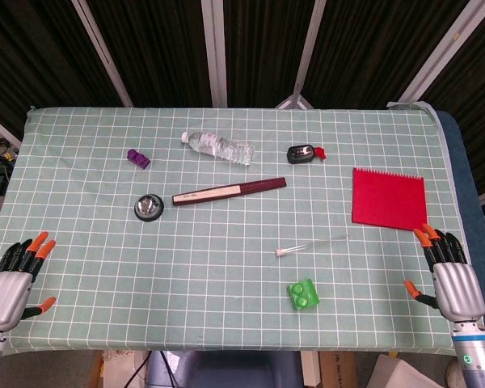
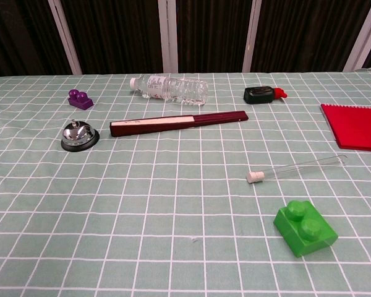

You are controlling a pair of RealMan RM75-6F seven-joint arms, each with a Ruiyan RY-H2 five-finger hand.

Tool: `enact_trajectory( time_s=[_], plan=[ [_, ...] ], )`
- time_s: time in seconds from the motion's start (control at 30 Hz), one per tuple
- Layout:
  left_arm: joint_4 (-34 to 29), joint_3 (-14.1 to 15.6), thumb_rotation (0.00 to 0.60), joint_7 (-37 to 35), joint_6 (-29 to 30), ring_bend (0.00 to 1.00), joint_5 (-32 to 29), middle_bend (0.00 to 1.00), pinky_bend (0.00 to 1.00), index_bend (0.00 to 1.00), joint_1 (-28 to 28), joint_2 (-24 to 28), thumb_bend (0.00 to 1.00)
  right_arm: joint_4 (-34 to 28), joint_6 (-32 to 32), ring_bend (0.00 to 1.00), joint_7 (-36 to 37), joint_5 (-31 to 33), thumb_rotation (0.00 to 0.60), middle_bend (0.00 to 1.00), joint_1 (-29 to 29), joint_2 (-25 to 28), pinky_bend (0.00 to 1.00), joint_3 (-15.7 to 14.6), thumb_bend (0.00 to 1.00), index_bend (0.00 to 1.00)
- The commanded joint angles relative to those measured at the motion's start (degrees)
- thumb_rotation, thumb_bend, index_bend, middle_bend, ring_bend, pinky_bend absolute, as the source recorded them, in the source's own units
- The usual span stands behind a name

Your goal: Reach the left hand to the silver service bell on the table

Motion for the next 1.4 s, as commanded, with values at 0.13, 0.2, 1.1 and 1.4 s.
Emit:
enact_trajectory(
  time_s=[0.13,0.2,1.1,1.4],
  plan=[
    [0.0,-0.06,0.6,0.23,-0.28,0.0,-0.19,0.0,0.0,0.0,-0.1,-0.07,0.15,0.07,-0.13,0.0,0.48,0.09,0.6,0.0,-0.08,0.07,0.0,-0.04,0.29,0.0],
    [-0.01,0.02,0.6,0.4,-0.42,0.0,-0.22,0.0,0.0,0.0,-0.1,-0.05,0.15,0.04,-0.21,0.0,0.72,0.02,0.6,0.0,-0.1,0.24,0.0,-0.13,0.29,0.0],
    [-2.59,-8.82,0.6,12.7,-18.5,0.0,-11.31,0.0,0.0,0.0,-14.49,-4.14,0.61,-0.69,-1.97,0.0,1.13,0.53,0.6,0.0,0.41,0.74,0.0,-0.33,0.29,0.0],
    [1.41,-13.82,0.6,24.32,-26.18,0.0,-26.01,0.0,0.0,0.0,-24.06,-11.65,0.66,-0.94,-2.49,0.0,1.95,0.79,0.6,0.0,0.57,0.93,0.0,-0.33,0.29,0.0]
  ],
)
